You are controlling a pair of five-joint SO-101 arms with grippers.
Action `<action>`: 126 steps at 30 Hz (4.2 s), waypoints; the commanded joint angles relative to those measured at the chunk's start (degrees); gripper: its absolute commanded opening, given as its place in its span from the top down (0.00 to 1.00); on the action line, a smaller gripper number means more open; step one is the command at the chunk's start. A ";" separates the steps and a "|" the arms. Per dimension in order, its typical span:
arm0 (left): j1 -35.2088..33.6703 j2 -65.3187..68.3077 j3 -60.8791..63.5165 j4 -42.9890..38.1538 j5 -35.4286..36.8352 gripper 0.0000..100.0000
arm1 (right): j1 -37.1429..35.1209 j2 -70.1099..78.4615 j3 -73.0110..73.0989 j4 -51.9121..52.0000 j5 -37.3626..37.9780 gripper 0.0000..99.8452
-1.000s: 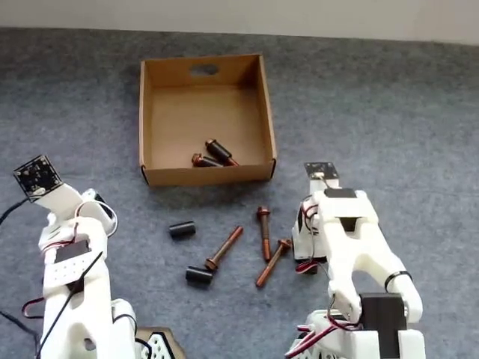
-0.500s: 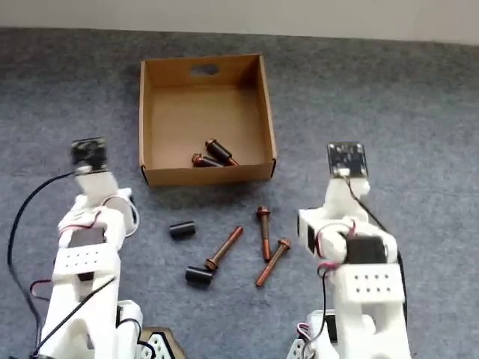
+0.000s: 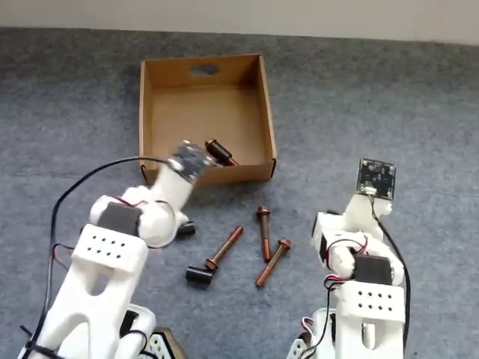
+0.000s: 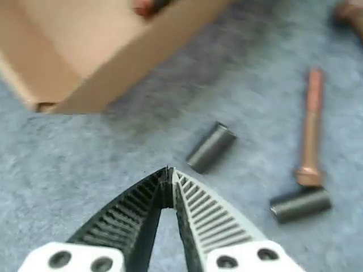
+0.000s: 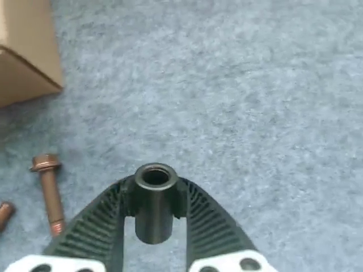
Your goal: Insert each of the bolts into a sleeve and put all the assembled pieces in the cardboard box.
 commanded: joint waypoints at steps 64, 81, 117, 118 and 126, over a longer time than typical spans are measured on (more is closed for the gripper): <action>6.55 20.35 -18.95 10.99 -8.53 0.99 | 1.36 -1.10 1.01 -0.66 -0.53 0.99; -36.53 14.64 -8.84 6.33 -76.31 0.99 | 1.36 -1.10 1.01 -0.66 -0.53 0.99; -37.14 14.64 8.04 -14.51 -32.62 0.83 | 1.01 -1.10 2.42 -1.01 -0.53 0.99; -37.14 14.64 8.04 -14.51 -32.53 0.83 | 1.01 -1.10 2.42 -1.01 -0.53 0.99; -37.32 14.46 4.35 -23.03 -18.55 0.83 | 1.01 -1.10 2.42 -0.92 -0.53 0.99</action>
